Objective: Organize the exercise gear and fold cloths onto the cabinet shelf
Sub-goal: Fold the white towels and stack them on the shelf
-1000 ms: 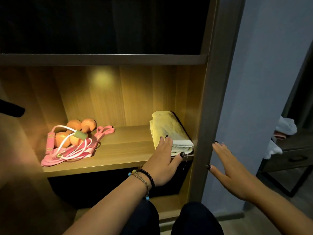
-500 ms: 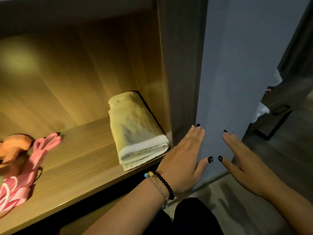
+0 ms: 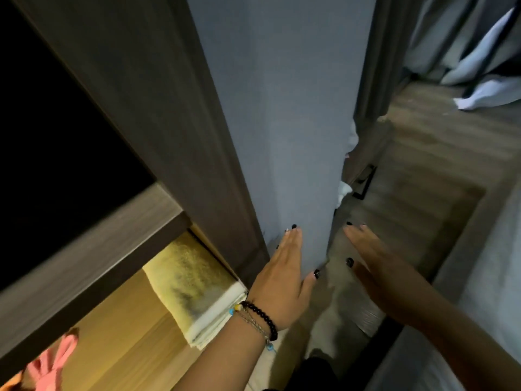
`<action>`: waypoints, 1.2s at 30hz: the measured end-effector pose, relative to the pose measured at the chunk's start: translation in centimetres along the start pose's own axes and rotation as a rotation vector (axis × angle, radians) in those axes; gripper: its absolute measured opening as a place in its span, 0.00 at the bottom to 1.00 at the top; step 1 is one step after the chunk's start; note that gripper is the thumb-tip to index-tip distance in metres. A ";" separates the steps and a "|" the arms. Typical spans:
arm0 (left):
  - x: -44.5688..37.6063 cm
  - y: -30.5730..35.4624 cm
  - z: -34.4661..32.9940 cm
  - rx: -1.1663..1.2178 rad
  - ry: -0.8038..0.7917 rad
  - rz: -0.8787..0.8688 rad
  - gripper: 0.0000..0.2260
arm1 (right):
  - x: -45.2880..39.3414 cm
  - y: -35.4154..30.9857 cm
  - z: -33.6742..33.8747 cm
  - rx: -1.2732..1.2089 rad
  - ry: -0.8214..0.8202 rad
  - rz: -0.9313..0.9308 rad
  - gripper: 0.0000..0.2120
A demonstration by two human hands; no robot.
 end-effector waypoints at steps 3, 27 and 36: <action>1.0 1.8 2.4 0.022 -0.014 0.004 0.34 | 1.8 -1.4 2.2 0.028 -0.052 -0.060 0.29; -21.1 10.8 2.5 0.114 -0.045 0.060 0.33 | -10.2 12.8 15.9 0.136 -0.204 -0.251 0.29; -32.6 12.2 -2.0 0.218 0.042 0.253 0.31 | -18.1 20.6 19.8 0.153 -0.311 -0.211 0.28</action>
Point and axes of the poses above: each hand's wrist, its own x-axis away from the middle knuckle, its own z-axis out of the back of the hand, y = z × x, the point moved 2 cm from there along -x, towards the middle knuckle, and after that the axes turned 1 degree about -y, right-handed, at the moved point
